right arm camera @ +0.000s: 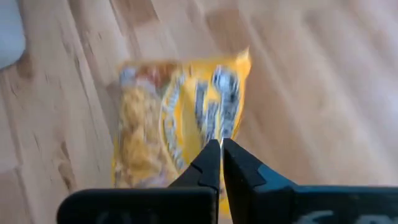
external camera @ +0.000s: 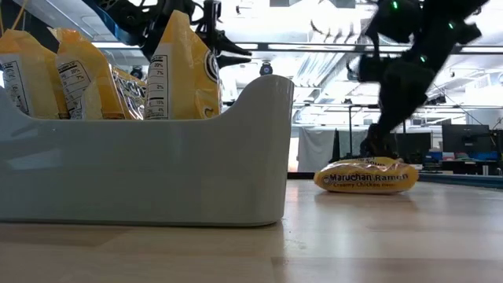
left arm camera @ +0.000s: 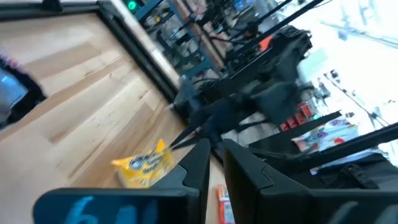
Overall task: Sort Maruchan noodles
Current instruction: Put the yellow noodle pack into the gray bin
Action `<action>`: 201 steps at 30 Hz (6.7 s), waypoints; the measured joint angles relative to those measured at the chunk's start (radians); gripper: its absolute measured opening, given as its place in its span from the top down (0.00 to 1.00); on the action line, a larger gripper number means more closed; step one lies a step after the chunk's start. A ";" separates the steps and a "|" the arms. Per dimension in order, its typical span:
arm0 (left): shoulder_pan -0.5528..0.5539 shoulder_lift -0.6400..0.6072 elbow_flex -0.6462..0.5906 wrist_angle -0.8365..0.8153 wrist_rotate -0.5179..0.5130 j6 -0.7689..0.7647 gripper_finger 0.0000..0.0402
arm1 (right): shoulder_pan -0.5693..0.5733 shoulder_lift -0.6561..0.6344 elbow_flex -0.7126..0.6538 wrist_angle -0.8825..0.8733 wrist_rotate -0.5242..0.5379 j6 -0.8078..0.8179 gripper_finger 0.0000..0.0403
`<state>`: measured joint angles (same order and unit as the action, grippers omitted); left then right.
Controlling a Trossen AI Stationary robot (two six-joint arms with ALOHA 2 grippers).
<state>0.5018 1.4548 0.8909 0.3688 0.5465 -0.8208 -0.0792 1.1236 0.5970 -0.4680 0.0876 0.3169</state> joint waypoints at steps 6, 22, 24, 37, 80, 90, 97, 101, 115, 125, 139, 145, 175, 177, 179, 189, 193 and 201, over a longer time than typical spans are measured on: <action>0.000 0.000 0.000 -0.102 0.002 0.038 0.91 | -0.026 0.000 0.129 -0.034 0.022 -0.132 1.00; 0.000 0.000 0.000 -0.117 0.001 0.064 0.91 | -0.085 -0.001 0.237 -0.363 -0.143 0.938 0.56; 0.000 0.000 0.000 -0.117 0.001 0.064 0.91 | -0.082 -0.002 0.220 -0.373 -0.142 1.041 0.49; 0.000 0.000 0.000 -0.117 0.000 0.066 0.91 | 0.002 -0.001 -0.074 -0.022 -0.065 1.379 0.40; 0.004 0.000 0.000 -0.117 -0.008 0.019 0.91 | 0.014 0.236 -0.218 0.593 0.098 1.122 0.91; -0.021 0.052 0.001 -0.118 -0.004 0.003 0.89 | -0.036 0.173 -0.220 0.715 0.148 0.886 1.00; -0.069 0.158 0.057 -0.120 0.004 0.081 0.78 | -0.095 0.121 -0.220 0.849 0.143 0.707 1.00; -0.097 0.223 0.149 -0.151 0.004 0.181 0.70 | -0.110 0.100 -0.220 0.930 0.127 0.648 1.00; -0.165 0.358 0.428 -0.503 -0.226 0.615 0.47 | -0.111 0.097 -0.220 1.116 0.101 0.581 1.00; -0.191 0.368 0.432 -0.512 -0.239 0.765 0.43 | -0.111 0.097 -0.219 1.164 0.076 0.538 1.00; -0.202 0.409 0.431 -0.473 -0.224 0.773 0.43 | -0.110 0.097 -0.218 1.193 0.043 0.517 1.00; -0.203 0.421 0.432 -0.460 -0.210 0.825 0.43 | -0.110 0.097 -0.218 1.206 0.042 0.510 1.00; -0.194 0.460 0.431 -0.376 -0.161 0.746 0.80 | -0.110 0.097 -0.217 1.297 0.033 0.405 0.95; -0.187 0.456 0.431 -0.379 -0.151 0.746 0.79 | -0.110 0.097 -0.217 1.309 0.035 0.395 0.90; -0.176 0.443 0.430 -0.384 -0.097 0.747 0.79 | -0.113 0.089 -0.217 1.310 0.045 0.388 0.84; -0.088 0.343 0.432 -0.446 0.062 0.721 0.80 | -0.158 -0.132 -0.216 1.263 0.097 0.230 0.65; -0.061 0.276 0.432 -0.529 0.063 0.641 0.80 | -0.193 -0.254 -0.216 1.091 0.105 0.187 0.70; -0.102 0.146 0.431 -0.718 -0.074 0.493 0.80 | -0.299 -0.395 -0.216 0.714 -0.001 0.143 0.94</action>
<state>0.3995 1.6008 1.3220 -0.3496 0.4725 -0.3273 -0.3777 0.7282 0.3813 0.2463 0.0865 0.4596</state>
